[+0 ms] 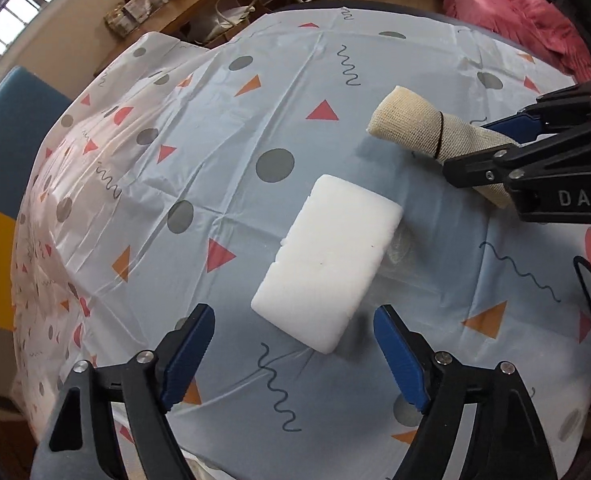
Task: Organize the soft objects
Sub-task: 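Grasp the white sponge with left while right lifts the bandage roll, then carry the white sponge over the gold tray with the left gripper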
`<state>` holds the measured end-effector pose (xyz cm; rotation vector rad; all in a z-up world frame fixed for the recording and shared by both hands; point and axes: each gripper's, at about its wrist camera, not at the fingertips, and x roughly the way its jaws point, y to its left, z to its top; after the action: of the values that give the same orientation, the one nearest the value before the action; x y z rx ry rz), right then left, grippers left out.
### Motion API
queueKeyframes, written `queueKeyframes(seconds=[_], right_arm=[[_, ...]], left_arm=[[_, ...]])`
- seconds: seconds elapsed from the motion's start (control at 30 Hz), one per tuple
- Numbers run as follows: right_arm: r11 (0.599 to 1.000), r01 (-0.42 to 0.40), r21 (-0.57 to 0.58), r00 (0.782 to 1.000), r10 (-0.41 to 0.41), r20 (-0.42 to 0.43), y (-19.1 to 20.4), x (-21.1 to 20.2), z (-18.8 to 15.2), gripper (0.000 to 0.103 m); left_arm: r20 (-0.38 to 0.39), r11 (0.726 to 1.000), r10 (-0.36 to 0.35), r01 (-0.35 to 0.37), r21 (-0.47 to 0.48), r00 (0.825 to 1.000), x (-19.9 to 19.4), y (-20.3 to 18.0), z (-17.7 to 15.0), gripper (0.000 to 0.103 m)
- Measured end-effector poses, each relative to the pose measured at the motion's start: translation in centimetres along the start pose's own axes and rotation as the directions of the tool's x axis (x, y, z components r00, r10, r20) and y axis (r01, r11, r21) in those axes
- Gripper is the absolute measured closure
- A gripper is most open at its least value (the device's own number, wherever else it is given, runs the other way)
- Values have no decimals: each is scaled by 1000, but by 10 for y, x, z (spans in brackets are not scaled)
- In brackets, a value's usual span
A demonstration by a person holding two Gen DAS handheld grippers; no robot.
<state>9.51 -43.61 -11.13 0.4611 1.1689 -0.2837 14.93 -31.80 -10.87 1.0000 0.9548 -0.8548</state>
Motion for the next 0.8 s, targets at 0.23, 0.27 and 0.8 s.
queueKeyframes(seconds=[0.23,0.27,0.8], right_arm=[[1000,2,-5,1000,-2,-5,0,-1,2,60],[1000,5,-3,1000,-5,-8,0,0,1,60],[996,65,-62,998,-65,0,12,8,4,59]], left_arm=[[3,994,-46,45,101,999,20,0,15,18],[8,993,-50,49,105,999,22,0,17,18],[10,966,-188,187,-179,982,22,6,0,47]])
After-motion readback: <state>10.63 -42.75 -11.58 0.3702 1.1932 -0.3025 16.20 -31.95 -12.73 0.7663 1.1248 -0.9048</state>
